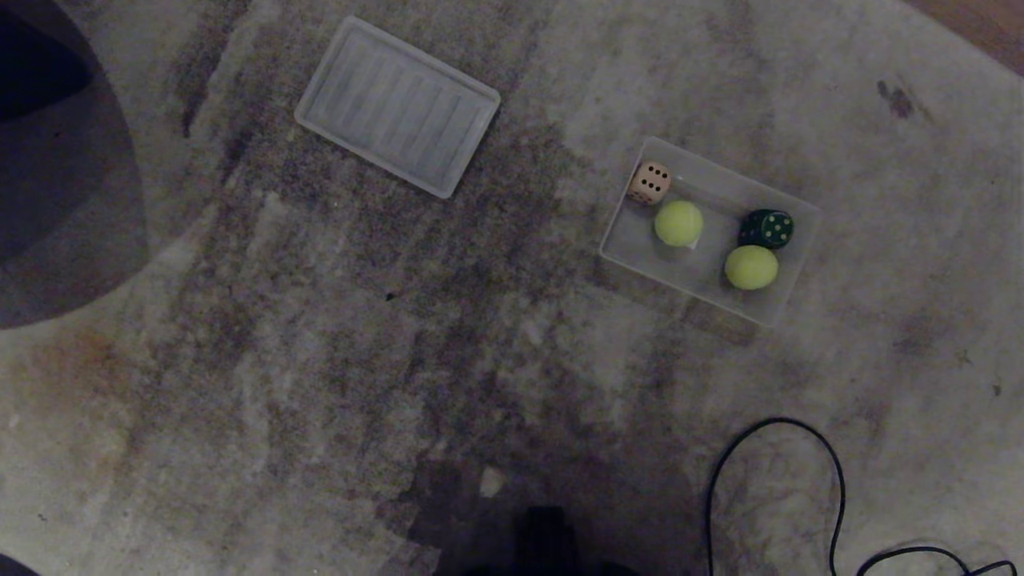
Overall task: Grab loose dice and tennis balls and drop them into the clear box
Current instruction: Put the toys in the box
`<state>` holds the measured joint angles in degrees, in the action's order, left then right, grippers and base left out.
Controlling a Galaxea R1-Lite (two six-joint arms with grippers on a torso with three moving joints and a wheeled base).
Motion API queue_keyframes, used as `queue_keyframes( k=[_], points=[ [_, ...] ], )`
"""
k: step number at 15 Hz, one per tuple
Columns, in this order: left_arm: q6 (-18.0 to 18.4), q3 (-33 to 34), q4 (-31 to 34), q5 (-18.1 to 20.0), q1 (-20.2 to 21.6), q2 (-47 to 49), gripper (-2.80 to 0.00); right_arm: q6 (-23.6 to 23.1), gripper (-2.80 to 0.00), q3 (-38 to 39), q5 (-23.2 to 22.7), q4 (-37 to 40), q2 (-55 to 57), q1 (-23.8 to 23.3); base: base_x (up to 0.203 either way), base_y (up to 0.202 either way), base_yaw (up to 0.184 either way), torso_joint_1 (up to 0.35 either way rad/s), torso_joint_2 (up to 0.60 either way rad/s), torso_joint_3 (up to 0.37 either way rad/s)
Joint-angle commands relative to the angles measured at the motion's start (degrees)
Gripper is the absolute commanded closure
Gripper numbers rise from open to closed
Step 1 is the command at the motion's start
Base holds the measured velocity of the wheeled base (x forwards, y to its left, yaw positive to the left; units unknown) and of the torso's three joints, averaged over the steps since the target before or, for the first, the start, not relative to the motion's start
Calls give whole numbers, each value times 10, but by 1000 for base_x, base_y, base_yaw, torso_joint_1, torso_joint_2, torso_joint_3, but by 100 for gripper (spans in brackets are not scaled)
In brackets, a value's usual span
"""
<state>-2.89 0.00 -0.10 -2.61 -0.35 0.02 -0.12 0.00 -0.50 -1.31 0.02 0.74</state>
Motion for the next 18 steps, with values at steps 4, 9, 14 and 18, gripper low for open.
queue_keyframes(
  k=[4, 9, 14, 18],
  points=[
    [1, 1, 0, 3, 0, 1, 0, -1, 0, 5, -1, 0, 0, 0, 0, 0, 0, 2, 4, -139],
    [-4, 1, 0, 0, 0, 1, 0, -8, 0, 5, -3, -1, 0, 0, 0, 0, 0, 2, 2, -15],
    [-5, 1, 0, 0, 0, 1, 0, -1, 0, -85, 0, 46, 42, -2, 0, 0, 0, 0, 0, 0],
    [-5, 1, 0, 0, 0, 1, 0, 28, 0, -174, 0, 62, 237, -5, 0, 0, 0, 0, 0, 0]
  ],
)
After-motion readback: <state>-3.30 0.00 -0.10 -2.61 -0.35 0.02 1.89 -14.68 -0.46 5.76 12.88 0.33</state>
